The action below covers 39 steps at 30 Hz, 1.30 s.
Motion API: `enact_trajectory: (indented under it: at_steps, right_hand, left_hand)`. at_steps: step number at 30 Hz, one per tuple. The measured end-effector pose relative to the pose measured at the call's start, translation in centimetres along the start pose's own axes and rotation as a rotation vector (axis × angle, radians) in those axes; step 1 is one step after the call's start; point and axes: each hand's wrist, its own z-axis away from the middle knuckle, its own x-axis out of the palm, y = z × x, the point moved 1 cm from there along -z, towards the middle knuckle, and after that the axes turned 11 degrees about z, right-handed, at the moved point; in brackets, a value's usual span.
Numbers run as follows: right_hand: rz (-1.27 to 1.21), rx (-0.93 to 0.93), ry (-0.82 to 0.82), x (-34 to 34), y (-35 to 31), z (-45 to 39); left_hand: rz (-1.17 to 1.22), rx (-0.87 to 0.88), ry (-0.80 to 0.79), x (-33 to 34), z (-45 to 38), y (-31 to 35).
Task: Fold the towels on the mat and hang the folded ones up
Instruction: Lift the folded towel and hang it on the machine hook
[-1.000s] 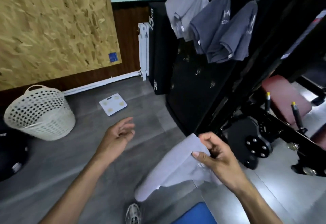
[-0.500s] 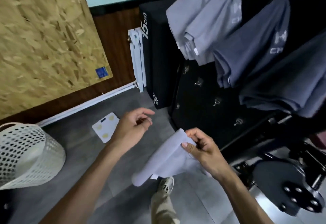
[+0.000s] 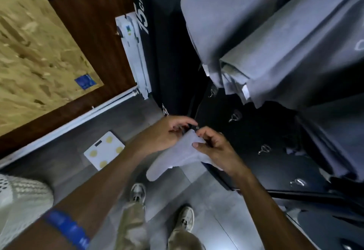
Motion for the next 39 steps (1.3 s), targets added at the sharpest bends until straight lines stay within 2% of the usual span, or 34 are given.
enact_trajectory:
  at_steps: [4, 7, 10, 15, 19, 22, 24, 27, 29, 31, 33, 37, 39]
  right_hand:
    - [-0.071, 0.050, 0.134, -0.6, 1.4, -5.0]
    - [-0.096, 0.104, 0.247, -0.4, 3.0, -7.7]
    - [-0.067, 0.140, 0.476, 0.2, 5.7, -10.0]
    - [-0.023, 0.232, 0.799, 0.5, 7.2, -13.3]
    - [0.300, 0.257, 1.058, -0.8, 8.0, -15.9]
    - [0.582, 0.291, 1.173, -1.9, 8.0, -17.3]
    - [0.732, 0.365, 1.146, -2.3, 8.1, -18.0]
    - [0.855, 0.594, 1.005, -2.6, 9.1, -18.8]
    - [0.872, 0.620, 0.989, -2.4, 9.3, -19.0]
    - [0.846, 0.540, 0.991, -2.2, 9.2, -18.8]
    - [0.774, 0.349, 1.023, -2.0, 9.5, -18.1]
    - [0.565, 0.089, 1.027, -1.8, 9.9, -16.4]
    - [0.467, 0.018, 1.003, -1.4, 9.4, -16.1]
  left_hand:
    - [0.174, -0.003, -0.086, -2.1, -5.2, -2.3]
    - [0.078, 0.011, -0.184, -3.3, -8.7, -4.7]
    - [-0.013, 0.000, -0.175, -3.6, -11.7, -7.3]
    - [-0.074, 0.043, -0.019, -2.4, -15.7, -8.2]
    - [-0.083, 0.062, 0.171, -1.3, -19.5, -7.5]
    - [-0.113, 0.097, 0.292, -1.0, -21.4, -6.0]
    - [-0.144, 0.109, 0.322, -0.9, -21.8, -5.2]
    - [-0.212, 0.117, 0.281, -0.6, -21.8, -5.7]
    - [-0.261, 0.110, 0.240, -0.4, -21.5, -6.4]
    - [-0.316, 0.110, 0.202, -0.2, -21.3, -6.7]
    - [-0.369, 0.138, 0.195, 0.1, -20.9, -6.7]
    - [-0.327, 0.267, 0.328, 0.3, -19.4, -7.4]
    - [-0.315, 0.304, 0.329, 0.5, -18.5, -8.2]
